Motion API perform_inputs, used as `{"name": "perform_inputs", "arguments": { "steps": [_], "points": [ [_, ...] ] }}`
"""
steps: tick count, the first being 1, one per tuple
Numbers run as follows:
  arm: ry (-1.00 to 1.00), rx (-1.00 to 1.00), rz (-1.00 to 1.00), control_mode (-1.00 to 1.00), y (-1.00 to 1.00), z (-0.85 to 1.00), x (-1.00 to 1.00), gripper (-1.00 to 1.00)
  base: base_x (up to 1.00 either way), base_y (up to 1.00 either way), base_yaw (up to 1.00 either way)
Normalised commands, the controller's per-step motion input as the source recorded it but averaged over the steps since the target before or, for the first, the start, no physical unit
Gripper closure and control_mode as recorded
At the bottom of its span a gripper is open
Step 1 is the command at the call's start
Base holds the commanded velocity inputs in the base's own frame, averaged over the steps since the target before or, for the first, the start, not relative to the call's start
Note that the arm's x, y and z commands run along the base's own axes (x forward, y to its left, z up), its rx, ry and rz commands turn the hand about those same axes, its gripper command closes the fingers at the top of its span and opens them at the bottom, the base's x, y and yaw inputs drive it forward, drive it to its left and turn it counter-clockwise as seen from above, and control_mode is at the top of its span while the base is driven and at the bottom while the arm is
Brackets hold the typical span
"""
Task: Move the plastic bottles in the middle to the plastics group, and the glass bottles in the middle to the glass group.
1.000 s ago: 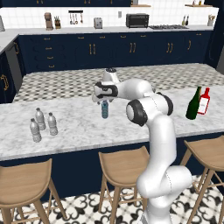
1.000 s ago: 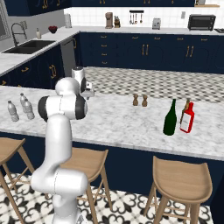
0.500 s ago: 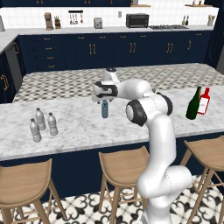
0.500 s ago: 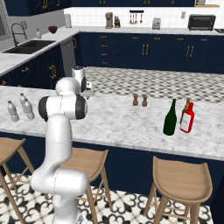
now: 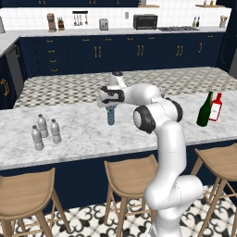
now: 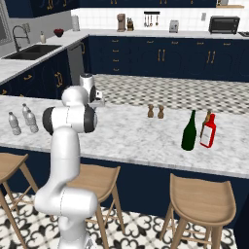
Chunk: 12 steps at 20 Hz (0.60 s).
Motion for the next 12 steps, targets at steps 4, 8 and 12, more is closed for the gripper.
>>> {"name": "perform_inputs", "arguments": {
  "steps": [4, 8, 12],
  "points": [
    [0.0, 0.0, 0.0, -1.0, 0.03, 0.02, -0.46, 1.0, 0.0, 0.0, 0.0],
    [0.0, 0.01, 0.01, -1.0, 0.19, 0.32, -0.6, 1.0, 0.0, 0.0, 0.0],
    [-0.01, 0.0, 0.06, -1.0, 0.47, 0.35, -0.66, 1.0, 0.0, 0.0, 0.0]
  ]
}}
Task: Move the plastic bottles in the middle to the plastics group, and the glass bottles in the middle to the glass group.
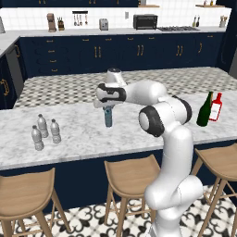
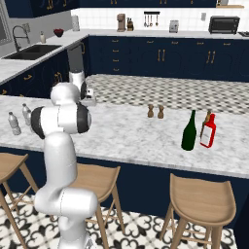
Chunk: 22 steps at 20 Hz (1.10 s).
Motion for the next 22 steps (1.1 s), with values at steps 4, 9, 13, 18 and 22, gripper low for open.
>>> {"name": "perform_inputs", "arguments": {
  "steps": [4, 9, 13, 18, 22],
  "points": [
    [0.0, 0.0, 0.17, -1.0, 0.96, 0.13, -0.33, 1.0, 0.0, 0.0, 0.0],
    [0.01, 0.03, 0.21, -1.0, 1.0, 0.0, -0.17, 1.0, 0.0, 0.0, 0.0],
    [0.07, 0.01, 0.23, -1.0, 0.91, 0.18, 0.0, 1.0, 0.0, 0.0, 0.0],
    [0.04, 0.0, 0.16, -1.0, 0.61, 0.14, 0.0, 1.0, 0.0, 0.0, 0.0],
    [0.0, 0.0, 0.04, -1.0, 0.19, 0.0, 0.0, 1.0, 0.0, 0.0, 0.0]
  ]
}}
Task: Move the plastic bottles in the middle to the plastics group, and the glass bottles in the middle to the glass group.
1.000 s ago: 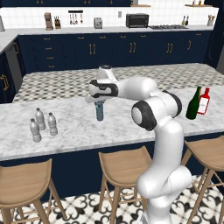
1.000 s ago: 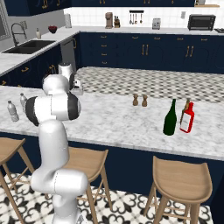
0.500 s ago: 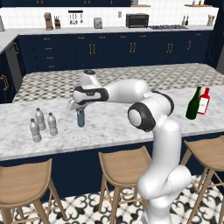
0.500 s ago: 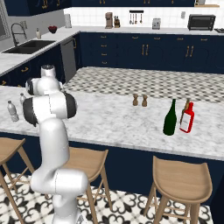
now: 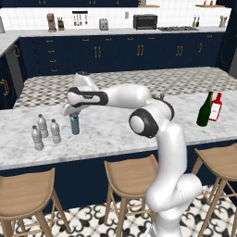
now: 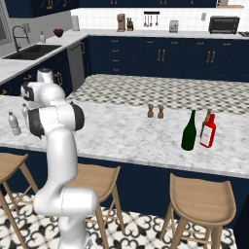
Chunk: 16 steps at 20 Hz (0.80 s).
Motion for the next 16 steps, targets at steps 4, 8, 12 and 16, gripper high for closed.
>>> {"name": "perform_inputs", "arguments": {
  "steps": [4, 8, 12, 16],
  "points": [
    [-0.05, 0.0, 0.03, -1.0, 0.19, -0.14, 0.07, 1.0, 0.0, 0.0, 0.0],
    [-0.06, 0.0, 0.05, -1.0, 0.24, -0.29, 0.21, 1.0, 0.0, 0.0, 0.0],
    [-0.03, 0.0, 0.07, -1.0, 0.25, -0.18, 0.19, 1.0, 0.0, 0.0, 0.0],
    [-0.02, 0.0, 0.07, -1.0, 0.19, -0.05, 0.15, 1.0, 0.0, 0.0, 0.0]
  ]
}}
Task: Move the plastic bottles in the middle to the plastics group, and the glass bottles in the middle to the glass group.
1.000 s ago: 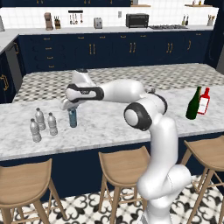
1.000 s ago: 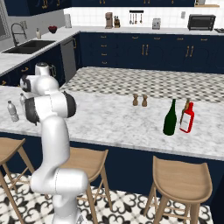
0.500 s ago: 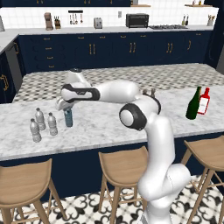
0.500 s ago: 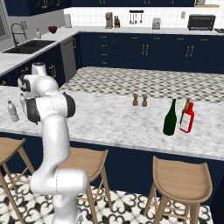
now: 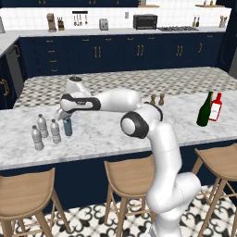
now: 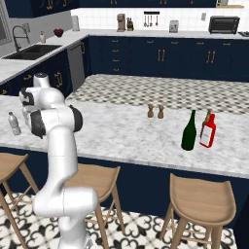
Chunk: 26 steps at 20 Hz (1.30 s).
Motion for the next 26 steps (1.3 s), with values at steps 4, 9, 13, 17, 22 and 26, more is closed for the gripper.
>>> {"name": "perform_inputs", "arguments": {
  "steps": [4, 9, 13, 17, 22, 26],
  "points": [
    [0.0, 0.0, 0.04, -1.0, 0.09, 0.0, 0.01, 1.0, 0.0, 0.0, 0.0],
    [0.0, 0.01, 0.02, -1.0, 0.06, 0.0, 0.15, 1.0, 0.0, 0.0, 0.0],
    [-0.02, 0.0, 0.02, -1.0, 0.04, -0.03, 0.13, 1.0, 0.0, 0.0, 0.0],
    [0.0, 0.0, 0.02, -1.0, 0.0, 0.0, 0.01, 1.0, 0.0, 0.0, 0.0],
    [0.0, 0.0, 0.06, -1.0, 0.16, -0.11, 0.02, 1.0, 0.0, 0.0, 0.0],
    [0.0, 0.0, 0.07, -1.0, 0.17, -0.14, 0.03, 1.0, 0.0, 0.0, 0.0]
  ]
}}
